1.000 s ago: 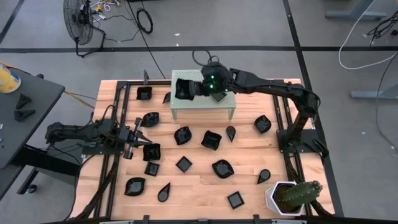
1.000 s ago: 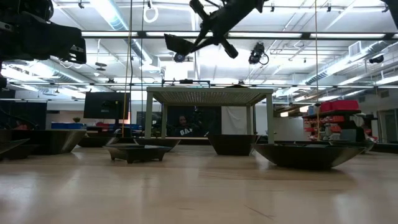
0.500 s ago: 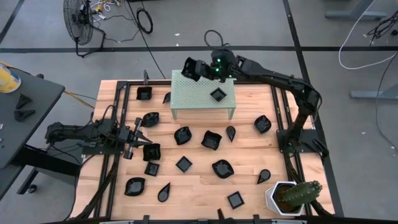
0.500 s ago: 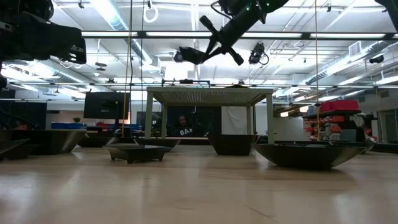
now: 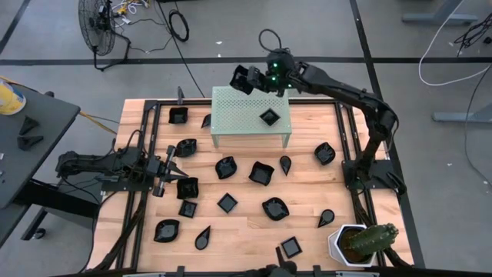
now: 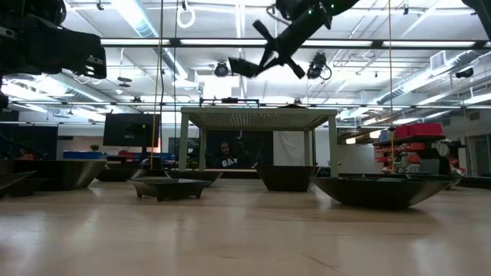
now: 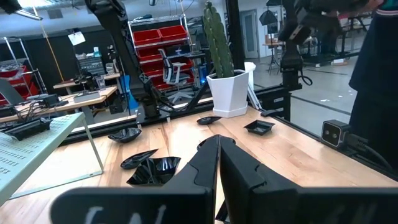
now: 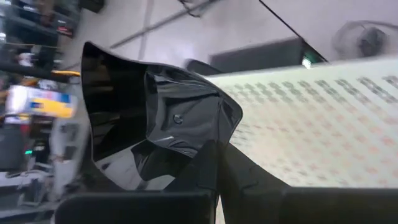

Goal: Pick & Place Mini shaped plates
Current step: Put the distorted square plate on the shelf

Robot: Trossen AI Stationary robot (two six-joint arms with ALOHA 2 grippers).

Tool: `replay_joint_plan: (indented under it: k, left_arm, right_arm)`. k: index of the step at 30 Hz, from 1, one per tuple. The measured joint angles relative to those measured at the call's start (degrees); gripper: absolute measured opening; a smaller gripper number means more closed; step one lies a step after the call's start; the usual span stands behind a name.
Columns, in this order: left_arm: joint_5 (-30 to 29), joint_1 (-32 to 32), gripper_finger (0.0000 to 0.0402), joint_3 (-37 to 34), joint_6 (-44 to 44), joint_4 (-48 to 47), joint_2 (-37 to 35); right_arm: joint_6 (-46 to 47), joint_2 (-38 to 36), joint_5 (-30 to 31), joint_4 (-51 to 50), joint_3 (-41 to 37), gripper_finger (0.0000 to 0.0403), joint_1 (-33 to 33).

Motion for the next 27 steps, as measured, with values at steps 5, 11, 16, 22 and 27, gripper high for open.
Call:
replay_joint_plan:
  k: [5,11,16,22,27]
  left_arm:
    - [0.0,0.0,0.0023,0.0,0.0,0.0,0.0]
    - [0.0,0.0,0.0023,-0.01,0.0,0.0,0.0]
    - [0.0,0.0,0.0023,0.0,0.0,0.0,0.0]
    - [0.0,0.01,0.0023,0.0,-0.01,0.02,0.0]
    - [0.0,0.0,0.0023,-0.01,-0.01,-0.01,0.0]
  right_arm:
    - [-0.81,0.47,-0.79,-0.44,3.29,0.0004,0.08]
    - [-0.1,0.47,-2.5,-0.81,5.95,0.0004,0.95]
    - [-1.02,3.13,-3.52,-3.84,12.03,0.0004,1.61]
    - [-3.29,8.12,-4.33,-7.08,21.66,0.0004,1.6]
    - [-2.78,12.25,-7.25,-9.64,26.85,0.0004,1.6]
